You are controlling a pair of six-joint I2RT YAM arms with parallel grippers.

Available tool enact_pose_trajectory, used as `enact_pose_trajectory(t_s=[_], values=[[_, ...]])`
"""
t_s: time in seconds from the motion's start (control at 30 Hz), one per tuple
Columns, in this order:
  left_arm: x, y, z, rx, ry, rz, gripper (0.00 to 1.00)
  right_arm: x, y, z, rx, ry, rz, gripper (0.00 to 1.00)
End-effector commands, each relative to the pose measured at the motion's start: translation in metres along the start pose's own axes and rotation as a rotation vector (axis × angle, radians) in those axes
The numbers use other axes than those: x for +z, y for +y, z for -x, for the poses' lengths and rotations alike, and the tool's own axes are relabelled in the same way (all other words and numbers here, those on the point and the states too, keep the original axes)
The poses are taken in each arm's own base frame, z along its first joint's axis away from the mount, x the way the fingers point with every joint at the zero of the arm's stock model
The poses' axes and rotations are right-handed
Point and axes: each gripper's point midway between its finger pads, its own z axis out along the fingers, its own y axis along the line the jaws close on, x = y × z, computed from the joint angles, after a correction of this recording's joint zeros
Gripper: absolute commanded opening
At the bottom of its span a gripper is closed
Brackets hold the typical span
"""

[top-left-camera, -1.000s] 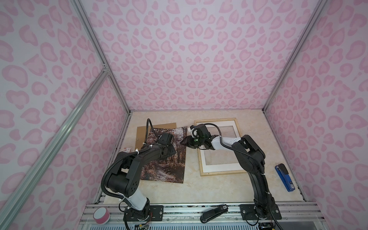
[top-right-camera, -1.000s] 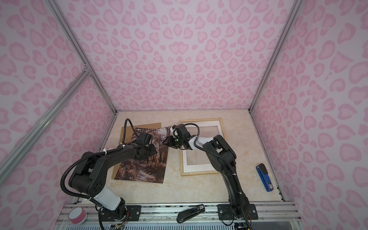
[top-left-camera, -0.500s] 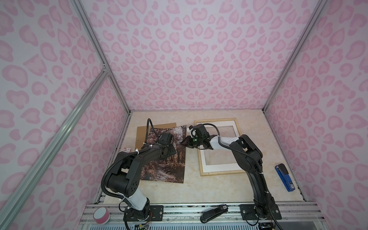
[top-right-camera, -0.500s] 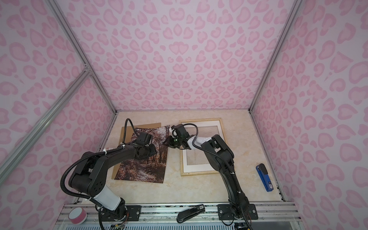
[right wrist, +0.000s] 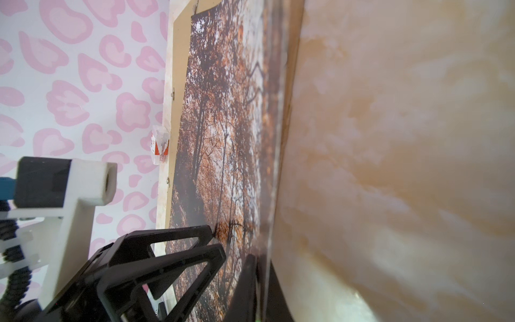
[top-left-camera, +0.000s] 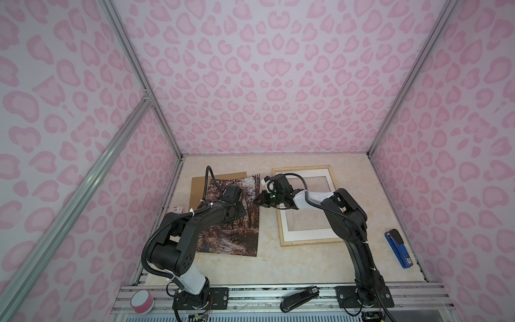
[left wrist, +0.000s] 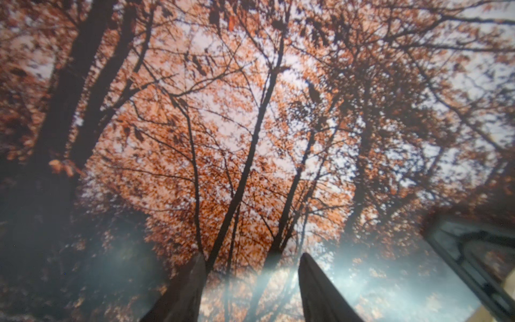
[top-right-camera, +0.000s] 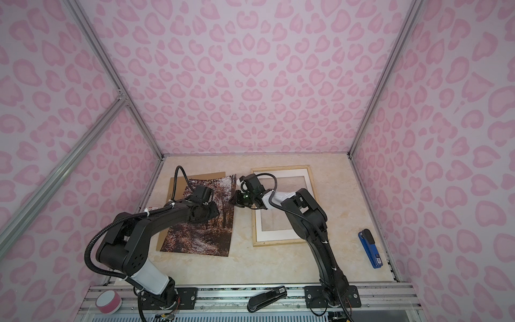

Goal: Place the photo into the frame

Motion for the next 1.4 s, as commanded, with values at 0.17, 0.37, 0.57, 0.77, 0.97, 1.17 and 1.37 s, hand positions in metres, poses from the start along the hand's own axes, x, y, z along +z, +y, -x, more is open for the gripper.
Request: enact_pose_trajectory(t_s=[0.17, 0.37, 0.57, 0.77, 0.97, 1.17, 1.37], values=[[-0.004, 0.002, -0.009, 0.017, 0.036, -0.001, 0.57, 0.002, -0.004, -0.001, 0.006, 0.008, 0.002, 0.03], [-0.029, -0.016, 0.001, 0.069, -0.026, -0.044, 0.59, -0.004, 0.003, 0.005, -0.003, -0.005, 0.013, 0.0], [-0.079, -0.053, 0.013, 0.184, -0.158, -0.115, 0.62, -0.021, 0.023, 0.027, -0.03, -0.04, 0.04, 0.0], [-0.105, -0.075, 0.012, 0.247, -0.25, -0.119, 0.62, -0.045, 0.047, 0.051, -0.042, -0.093, 0.051, 0.0], [-0.119, -0.101, 0.004, 0.332, -0.34, -0.122, 0.62, -0.058, 0.06, 0.061, -0.013, -0.147, 0.055, 0.0], [-0.111, -0.112, 0.005, 0.415, -0.363, 0.006, 0.62, -0.068, 0.065, 0.062, -0.007, -0.18, 0.045, 0.0], [-0.101, -0.116, 0.009, 0.455, -0.374, 0.16, 0.62, -0.072, 0.071, 0.063, -0.01, -0.189, 0.059, 0.0]])
